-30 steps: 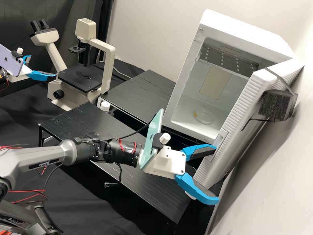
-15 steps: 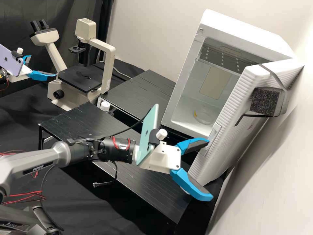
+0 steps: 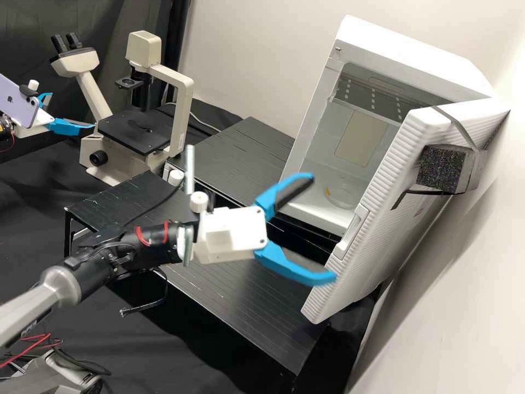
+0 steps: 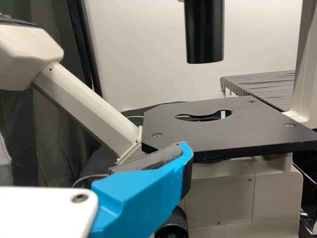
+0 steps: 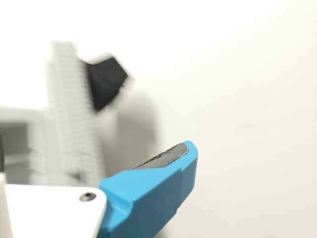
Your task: Open the incubator door.
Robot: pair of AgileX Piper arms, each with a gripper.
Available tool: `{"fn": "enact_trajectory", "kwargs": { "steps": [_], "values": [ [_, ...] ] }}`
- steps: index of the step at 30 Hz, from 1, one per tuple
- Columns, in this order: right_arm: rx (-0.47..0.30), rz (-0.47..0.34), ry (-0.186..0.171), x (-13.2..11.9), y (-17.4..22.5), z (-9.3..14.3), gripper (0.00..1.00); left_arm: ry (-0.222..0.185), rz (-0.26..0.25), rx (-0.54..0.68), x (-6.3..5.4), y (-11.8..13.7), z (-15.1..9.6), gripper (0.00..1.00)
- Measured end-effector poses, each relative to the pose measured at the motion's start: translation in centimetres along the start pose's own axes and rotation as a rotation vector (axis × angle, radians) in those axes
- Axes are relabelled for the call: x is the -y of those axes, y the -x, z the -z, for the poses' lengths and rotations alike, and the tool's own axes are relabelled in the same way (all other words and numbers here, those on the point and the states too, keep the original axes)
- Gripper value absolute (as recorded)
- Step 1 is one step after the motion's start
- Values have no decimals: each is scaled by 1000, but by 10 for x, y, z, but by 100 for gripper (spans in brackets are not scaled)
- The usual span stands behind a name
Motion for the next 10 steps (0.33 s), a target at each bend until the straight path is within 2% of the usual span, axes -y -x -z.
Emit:
{"fn": "enact_trajectory", "kwargs": {
  "steps": [3, 6, 7, 9, 10],
  "values": [
    [-153, 124, -147, 7, 9, 8, 100, 0, 0, 0, 0, 0, 0, 100],
    [-315, 230, -258, 17, 19, 13, 100, 0, 0, 0, 0, 0, 0, 100],
    [-347, 262, -303, 19, 22, 14, 100, 0, 0, 0, 0, 0, 0, 100],
    [-405, 298, -350, 23, 26, 14, 100, 0, 0, 0, 0, 0, 0, 100],
    [-427, 312, -361, 24, 28, 15, 100, 0, 0, 0, 0, 0, 0, 100]
  ]
}}
